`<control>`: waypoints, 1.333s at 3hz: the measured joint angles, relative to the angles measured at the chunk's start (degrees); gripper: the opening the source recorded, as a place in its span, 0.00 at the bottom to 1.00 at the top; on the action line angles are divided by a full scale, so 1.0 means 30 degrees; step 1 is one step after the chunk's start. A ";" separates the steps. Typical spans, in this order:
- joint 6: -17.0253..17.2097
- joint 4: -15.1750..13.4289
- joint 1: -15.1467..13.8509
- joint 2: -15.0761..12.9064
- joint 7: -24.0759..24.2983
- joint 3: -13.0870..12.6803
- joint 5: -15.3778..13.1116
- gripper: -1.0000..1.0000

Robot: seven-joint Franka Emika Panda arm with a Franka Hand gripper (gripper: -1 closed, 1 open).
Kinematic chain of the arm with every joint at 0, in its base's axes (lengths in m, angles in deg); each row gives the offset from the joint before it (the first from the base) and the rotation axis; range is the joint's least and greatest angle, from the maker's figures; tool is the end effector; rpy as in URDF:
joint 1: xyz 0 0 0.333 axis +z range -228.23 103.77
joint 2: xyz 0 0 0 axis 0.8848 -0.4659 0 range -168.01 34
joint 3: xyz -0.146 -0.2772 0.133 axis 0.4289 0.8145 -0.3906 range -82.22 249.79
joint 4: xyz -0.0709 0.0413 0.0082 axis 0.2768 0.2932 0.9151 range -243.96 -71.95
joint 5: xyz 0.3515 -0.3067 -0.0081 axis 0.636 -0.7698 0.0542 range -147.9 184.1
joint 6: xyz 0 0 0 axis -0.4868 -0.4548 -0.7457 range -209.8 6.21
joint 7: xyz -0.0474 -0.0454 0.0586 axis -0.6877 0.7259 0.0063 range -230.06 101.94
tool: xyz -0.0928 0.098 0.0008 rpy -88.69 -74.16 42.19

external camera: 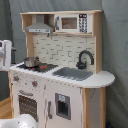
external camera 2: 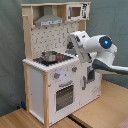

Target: Play with the kitchen

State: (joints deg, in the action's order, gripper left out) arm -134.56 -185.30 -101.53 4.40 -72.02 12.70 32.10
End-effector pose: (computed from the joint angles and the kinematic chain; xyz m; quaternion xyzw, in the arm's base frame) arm 0.3669 0.5102 0.5676 0.7374 0.3333 0.4666 0.3571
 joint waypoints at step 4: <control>0.2373 0.5026 -0.3886 -0.5224 0.0006 -0.2361 0.2017 1.00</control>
State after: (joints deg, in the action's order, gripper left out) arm -127.44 -170.22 -113.19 -11.27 -72.00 5.62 38.15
